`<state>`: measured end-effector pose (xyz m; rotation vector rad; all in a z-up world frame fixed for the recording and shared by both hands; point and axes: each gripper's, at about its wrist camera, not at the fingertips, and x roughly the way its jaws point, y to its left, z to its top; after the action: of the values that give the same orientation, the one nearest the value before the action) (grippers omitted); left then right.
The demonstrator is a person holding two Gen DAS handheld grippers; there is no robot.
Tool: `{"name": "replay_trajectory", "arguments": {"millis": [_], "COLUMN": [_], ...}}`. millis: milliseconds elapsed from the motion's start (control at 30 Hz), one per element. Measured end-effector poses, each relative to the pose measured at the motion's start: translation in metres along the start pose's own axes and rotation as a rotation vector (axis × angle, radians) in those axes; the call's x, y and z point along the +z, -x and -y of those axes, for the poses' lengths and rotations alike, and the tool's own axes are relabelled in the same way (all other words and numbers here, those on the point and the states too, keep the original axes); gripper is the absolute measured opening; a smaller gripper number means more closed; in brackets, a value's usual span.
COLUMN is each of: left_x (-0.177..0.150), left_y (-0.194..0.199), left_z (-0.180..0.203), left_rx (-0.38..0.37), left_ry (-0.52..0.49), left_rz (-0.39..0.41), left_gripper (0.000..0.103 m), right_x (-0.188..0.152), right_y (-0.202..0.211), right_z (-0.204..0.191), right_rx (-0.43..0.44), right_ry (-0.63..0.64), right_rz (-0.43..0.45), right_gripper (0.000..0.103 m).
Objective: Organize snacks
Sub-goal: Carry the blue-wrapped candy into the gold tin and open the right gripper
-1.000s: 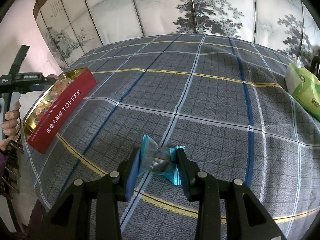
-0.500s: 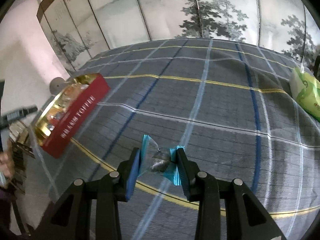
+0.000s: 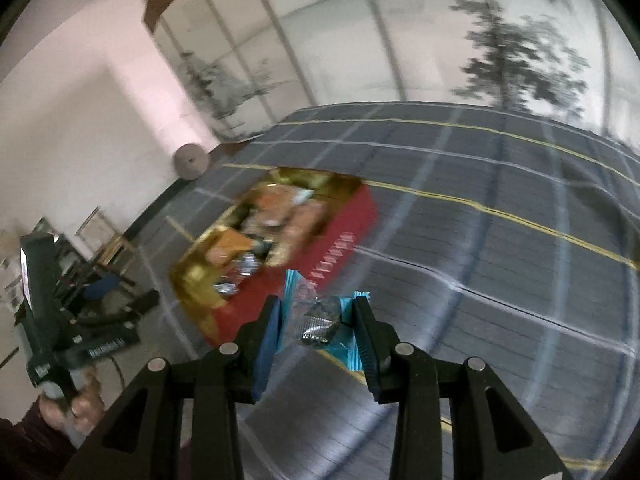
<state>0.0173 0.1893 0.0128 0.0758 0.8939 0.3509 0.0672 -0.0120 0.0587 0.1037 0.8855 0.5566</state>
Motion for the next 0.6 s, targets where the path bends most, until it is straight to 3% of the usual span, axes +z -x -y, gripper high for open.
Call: {"name": "replay_trajectory", "arguments": {"millis": [300, 600], "left_x": [-0.003, -0.005], "left_y": [-0.004, -0.013], "left_z": [-0.008, -0.015], "left_rx": [-0.011, -0.023], "left_ry": [0.010, 0.021], "left_rz": [-0.013, -0.034], "left_gripper": [0.083, 0.083], "right_x": [0.014, 0.010], "right_y": [-0.053, -0.081], "right_z": [-0.061, -0.083], "right_rx": [0.065, 0.033], "right_ry": [0.112, 0.178], "right_rz": [-0.068, -0.113], "right_gripper": [0.037, 0.037]}}
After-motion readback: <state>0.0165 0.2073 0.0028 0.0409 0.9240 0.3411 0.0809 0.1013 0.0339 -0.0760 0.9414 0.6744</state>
